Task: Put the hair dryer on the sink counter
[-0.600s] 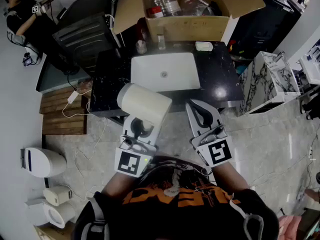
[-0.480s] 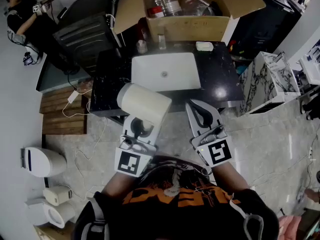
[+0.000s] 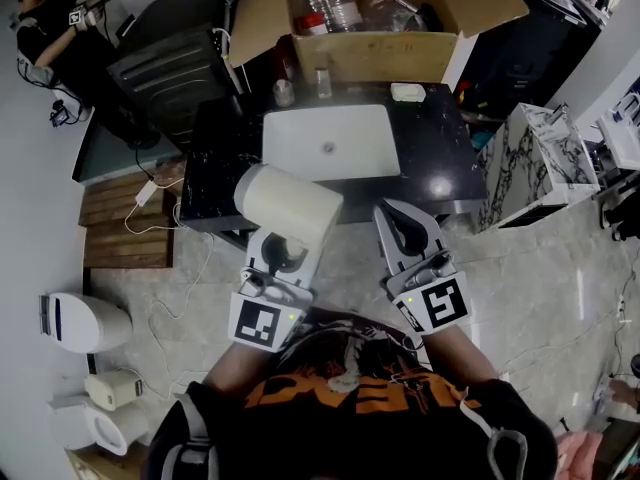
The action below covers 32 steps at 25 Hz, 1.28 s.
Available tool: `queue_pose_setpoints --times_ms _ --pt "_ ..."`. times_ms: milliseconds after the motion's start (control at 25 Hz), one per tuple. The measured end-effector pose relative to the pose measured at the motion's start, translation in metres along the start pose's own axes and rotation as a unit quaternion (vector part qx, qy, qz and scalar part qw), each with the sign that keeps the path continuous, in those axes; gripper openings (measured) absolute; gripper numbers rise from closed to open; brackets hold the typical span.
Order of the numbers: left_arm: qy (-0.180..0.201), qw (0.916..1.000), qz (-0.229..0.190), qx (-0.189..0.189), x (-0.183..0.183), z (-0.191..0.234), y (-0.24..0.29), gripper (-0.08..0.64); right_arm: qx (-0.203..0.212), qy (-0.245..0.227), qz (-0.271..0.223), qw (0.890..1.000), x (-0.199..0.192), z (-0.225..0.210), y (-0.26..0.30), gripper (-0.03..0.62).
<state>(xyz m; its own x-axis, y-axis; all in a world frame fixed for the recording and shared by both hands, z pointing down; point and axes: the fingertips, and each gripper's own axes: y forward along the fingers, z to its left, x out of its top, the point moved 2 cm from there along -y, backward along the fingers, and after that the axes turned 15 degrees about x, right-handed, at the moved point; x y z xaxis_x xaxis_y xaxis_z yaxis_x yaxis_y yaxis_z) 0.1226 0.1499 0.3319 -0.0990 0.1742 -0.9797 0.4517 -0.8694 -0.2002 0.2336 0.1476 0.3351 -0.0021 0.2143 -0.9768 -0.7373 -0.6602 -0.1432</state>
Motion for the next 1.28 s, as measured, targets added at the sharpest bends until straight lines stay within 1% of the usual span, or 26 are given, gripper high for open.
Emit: queue_pose_setpoints --times_ms 80,360,680,840,960,1080,1280 --pt "0.002 1.0000 0.001 0.000 0.001 -0.002 -0.001 0.160 0.004 0.002 -0.004 1.000 0.001 0.000 0.000 0.012" --pt "0.011 0.9999 0.009 0.001 -0.006 0.001 0.003 0.160 0.018 0.000 0.014 1.000 -0.012 -0.002 0.012 0.012" --pt "0.011 0.9999 0.003 -0.003 -0.011 0.025 0.038 0.160 0.015 -0.006 0.017 1.000 -0.020 -0.026 0.040 0.012" --pt "0.008 0.9999 0.006 -0.007 -0.015 0.044 0.062 0.160 0.010 -0.001 0.023 1.000 -0.026 -0.044 0.065 0.012" --pt "0.008 0.9999 0.007 -0.007 -0.018 0.063 0.082 0.160 0.009 -0.005 0.024 1.000 -0.028 -0.057 0.087 0.012" --pt "0.000 0.9999 0.008 -0.008 -0.020 0.082 0.101 0.160 0.001 0.001 0.025 1.000 -0.033 -0.072 0.107 0.012" --pt "-0.002 0.9998 0.018 -0.008 -0.029 0.118 0.131 0.160 -0.008 0.005 0.033 0.999 -0.045 -0.096 0.147 0.012"
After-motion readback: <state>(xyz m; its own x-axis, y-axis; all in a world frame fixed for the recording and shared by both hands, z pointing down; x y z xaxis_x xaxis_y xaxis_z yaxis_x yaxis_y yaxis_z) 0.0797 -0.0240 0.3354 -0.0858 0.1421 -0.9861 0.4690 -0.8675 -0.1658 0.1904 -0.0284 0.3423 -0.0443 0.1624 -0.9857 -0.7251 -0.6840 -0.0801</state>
